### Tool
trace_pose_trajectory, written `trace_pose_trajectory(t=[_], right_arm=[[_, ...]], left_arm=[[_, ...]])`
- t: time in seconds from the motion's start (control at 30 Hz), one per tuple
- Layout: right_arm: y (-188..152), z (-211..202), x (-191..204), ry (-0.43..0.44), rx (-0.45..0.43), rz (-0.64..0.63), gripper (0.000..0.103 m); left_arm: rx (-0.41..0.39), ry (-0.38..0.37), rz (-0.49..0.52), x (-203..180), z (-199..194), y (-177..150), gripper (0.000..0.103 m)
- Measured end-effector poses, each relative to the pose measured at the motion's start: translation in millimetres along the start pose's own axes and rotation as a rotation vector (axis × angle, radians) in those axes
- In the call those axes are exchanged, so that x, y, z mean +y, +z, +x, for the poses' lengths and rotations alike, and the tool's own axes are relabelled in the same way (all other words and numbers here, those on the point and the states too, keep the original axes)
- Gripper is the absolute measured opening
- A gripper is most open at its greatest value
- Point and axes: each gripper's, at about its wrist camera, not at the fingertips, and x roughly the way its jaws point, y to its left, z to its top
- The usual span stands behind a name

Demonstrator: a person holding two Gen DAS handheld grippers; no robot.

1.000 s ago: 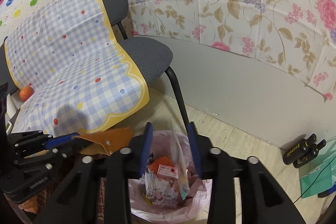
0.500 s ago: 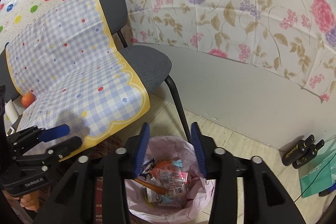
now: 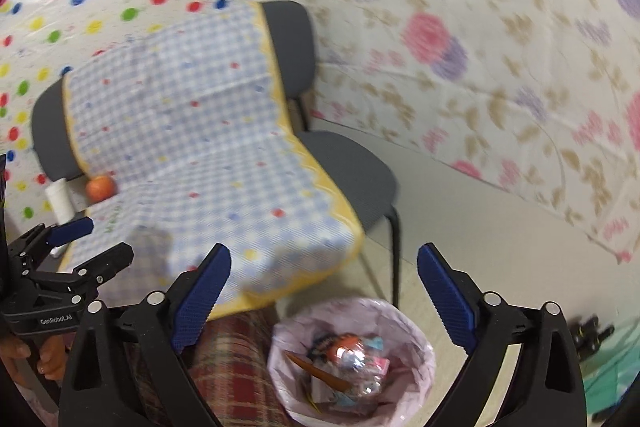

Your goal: Collect trash

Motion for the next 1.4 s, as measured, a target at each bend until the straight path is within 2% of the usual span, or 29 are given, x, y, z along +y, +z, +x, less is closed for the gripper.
trace_pose_trajectory(t=[0.2,0.43,0.57,0.8,1.03,1.4], right_arm=[[27,-6,41,0.048,-0.053,-0.047,0.095],[42,6,84,0.093,-0.046,-0.109,0.096],[44,15,101,0.111,-0.046,-0.119,0.096],[46,26,117,0.109,-0.042,-0.126,0.096],[47,30,120,0.104,-0.034,-0.132,0.096],[46,37,115,0.111,-0.023,-0.122,0.096]], left_arm=[[-0.040,0.148,-0.080,49,-32,6,0.096],[-0.052,0.331,-0.142,103,-59,1,0.096],[-0.041,0.379,-0.158,126,-65,-4,0.096],[-0.029,0.422,-0.163,147,-72,-8,0.096],[-0.028,0.422,-0.196,155,-71,-8,0.096],[-0.028,0.418,-0.191,156,-69,-6,0.096]])
